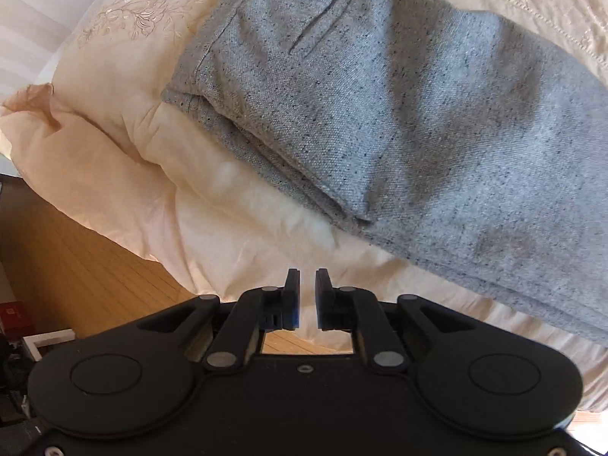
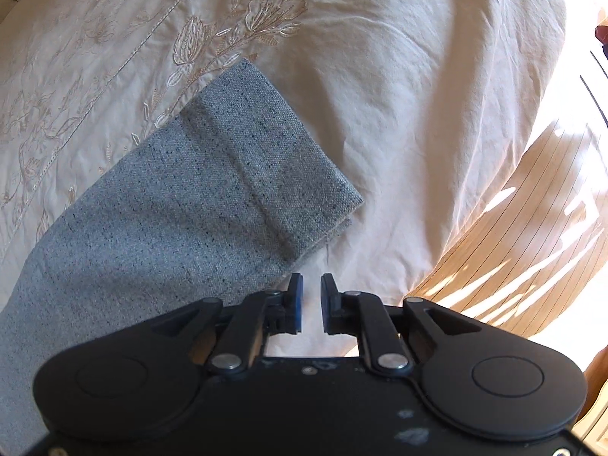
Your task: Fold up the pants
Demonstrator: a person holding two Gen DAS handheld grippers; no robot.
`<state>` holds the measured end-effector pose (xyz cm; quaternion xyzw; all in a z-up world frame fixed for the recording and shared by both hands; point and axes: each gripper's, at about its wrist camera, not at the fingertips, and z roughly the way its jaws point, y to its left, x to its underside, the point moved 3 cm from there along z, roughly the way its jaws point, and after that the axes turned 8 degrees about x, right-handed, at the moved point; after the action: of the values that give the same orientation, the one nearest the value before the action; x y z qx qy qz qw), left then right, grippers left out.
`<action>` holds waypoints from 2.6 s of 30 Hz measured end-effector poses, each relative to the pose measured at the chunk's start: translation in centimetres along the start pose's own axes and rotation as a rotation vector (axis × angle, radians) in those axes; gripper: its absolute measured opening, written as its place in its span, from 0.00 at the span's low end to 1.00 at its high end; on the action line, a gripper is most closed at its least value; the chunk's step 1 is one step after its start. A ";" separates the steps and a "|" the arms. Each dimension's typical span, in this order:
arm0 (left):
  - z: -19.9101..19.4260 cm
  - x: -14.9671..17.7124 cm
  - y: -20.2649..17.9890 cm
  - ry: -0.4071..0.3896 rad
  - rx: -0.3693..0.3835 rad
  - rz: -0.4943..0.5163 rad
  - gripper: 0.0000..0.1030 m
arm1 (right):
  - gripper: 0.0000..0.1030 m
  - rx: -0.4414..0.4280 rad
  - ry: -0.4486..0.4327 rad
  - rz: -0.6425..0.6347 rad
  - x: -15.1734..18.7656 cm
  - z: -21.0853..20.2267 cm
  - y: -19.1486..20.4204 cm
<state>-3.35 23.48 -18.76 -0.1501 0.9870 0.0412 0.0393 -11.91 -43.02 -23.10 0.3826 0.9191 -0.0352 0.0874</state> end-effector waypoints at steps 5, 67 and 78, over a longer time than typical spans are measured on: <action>-5.2 -1.6 -0.8 -0.139 0.076 0.031 0.18 | 0.15 -0.042 -0.095 -0.055 0.5 -4.4 2.4; 0.6 -10.7 -1.1 -0.236 0.249 0.549 0.35 | 0.29 -0.570 0.083 -0.885 18.5 -8.5 55.8; 0.6 -11.0 -0.3 -0.221 0.305 0.523 0.35 | 0.29 -0.533 0.311 -1.071 25.2 -7.7 52.6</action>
<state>7.26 26.47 -18.37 0.1216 0.9767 -0.0824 0.1563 6.91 12.65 -20.19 -0.1664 0.9627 0.2127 0.0151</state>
